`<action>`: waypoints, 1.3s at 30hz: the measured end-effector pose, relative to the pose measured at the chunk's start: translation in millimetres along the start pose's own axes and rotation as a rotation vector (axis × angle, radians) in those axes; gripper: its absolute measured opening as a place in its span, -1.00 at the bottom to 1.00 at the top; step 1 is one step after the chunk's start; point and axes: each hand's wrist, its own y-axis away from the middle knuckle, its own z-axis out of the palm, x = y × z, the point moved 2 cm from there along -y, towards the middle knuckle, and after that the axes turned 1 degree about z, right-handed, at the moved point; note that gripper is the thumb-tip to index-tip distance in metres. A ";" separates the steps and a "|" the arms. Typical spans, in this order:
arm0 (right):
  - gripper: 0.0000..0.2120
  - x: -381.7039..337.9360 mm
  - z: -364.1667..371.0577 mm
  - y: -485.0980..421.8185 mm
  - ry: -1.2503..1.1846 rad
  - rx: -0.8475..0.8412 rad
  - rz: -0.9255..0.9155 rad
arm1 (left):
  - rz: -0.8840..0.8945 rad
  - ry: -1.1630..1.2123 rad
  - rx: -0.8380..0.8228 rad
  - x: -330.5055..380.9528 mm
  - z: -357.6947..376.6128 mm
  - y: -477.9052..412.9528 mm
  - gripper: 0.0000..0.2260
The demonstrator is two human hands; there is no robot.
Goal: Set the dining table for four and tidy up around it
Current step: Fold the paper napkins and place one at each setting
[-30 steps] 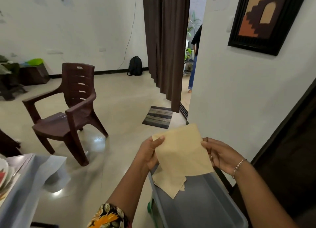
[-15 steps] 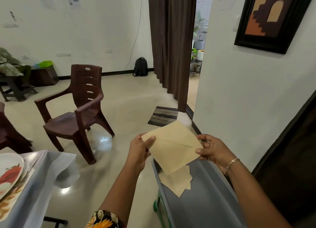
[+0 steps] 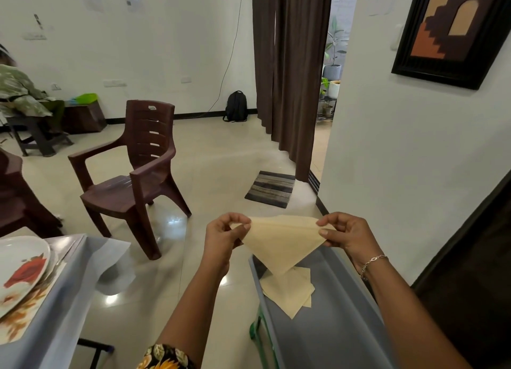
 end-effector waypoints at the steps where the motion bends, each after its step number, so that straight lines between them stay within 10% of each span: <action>1: -0.79 -0.4 -0.4 -0.7 0.010 0.006 -0.013 | 0.004 -0.011 -0.006 1.2 0.9 0.2 -0.81; 24: -0.79 -8.6 -0.9 -7.5 0.175 0.102 -0.091 | 0.095 -0.216 0.055 4.0 6.0 2.7 -0.87; 28: -0.87 -17.6 5.5 -8.7 0.338 0.139 -0.162 | 0.186 -0.607 0.148 2.0 2.9 1.7 -0.95; 32: -0.92 -35.4 17.3 -10.3 0.549 0.076 -0.280 | 0.419 -0.897 -0.031 11.3 23.3 8.4 -0.72; 39: -0.92 -59.3 36.8 -8.5 0.874 -0.068 -0.429 | 0.447 -0.746 -0.201 26.2 67.4 14.2 -0.65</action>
